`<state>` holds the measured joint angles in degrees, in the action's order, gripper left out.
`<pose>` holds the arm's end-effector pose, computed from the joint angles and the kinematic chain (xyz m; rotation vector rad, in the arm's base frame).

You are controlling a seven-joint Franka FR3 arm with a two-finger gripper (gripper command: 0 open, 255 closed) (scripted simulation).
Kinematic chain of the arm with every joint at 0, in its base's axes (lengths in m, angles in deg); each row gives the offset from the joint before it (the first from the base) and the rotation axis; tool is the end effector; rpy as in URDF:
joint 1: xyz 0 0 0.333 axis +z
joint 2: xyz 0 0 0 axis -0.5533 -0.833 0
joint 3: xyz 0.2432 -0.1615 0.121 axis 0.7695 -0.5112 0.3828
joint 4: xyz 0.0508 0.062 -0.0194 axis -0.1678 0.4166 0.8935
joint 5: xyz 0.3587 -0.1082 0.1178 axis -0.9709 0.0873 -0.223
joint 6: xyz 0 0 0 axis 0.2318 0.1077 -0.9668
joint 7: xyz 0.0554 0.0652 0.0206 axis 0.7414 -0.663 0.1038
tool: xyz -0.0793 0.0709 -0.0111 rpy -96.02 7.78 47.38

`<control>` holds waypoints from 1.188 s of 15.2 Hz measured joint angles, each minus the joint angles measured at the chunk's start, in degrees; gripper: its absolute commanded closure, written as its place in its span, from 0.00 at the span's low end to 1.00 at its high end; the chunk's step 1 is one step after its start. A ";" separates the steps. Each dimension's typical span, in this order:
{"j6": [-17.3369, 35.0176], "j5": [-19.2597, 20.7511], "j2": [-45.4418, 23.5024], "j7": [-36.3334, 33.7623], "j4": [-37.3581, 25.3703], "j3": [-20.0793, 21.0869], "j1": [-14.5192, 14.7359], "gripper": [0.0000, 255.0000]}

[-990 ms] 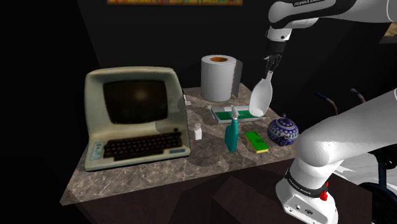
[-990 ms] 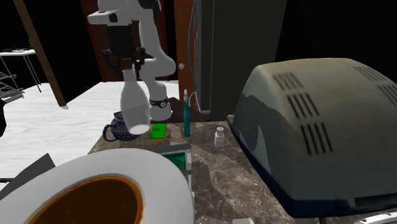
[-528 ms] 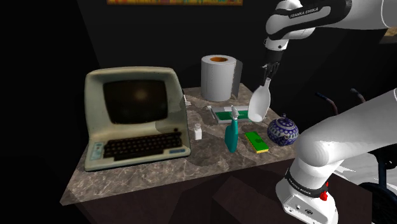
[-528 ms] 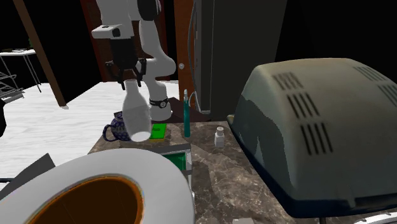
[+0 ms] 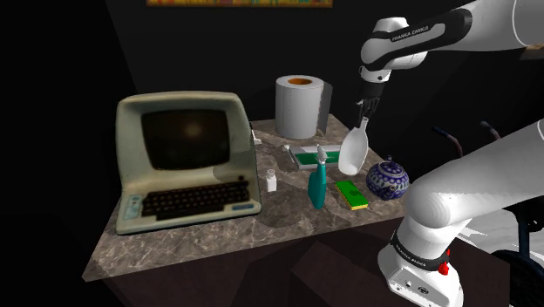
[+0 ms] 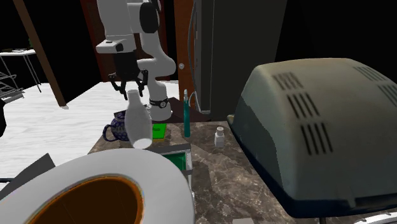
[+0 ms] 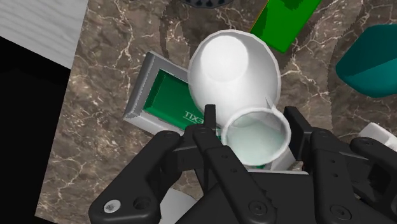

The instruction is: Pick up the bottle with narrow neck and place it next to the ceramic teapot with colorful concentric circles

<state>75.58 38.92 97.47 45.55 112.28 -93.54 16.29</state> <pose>0.3137 -0.2429 0.4712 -3.1152 0.1657 -0.0290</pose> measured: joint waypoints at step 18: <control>4.87 0.23 -1.35 0.15 3.47 -0.68 -0.05 0.00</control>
<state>80.45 39.15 96.12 45.69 115.74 -94.23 16.23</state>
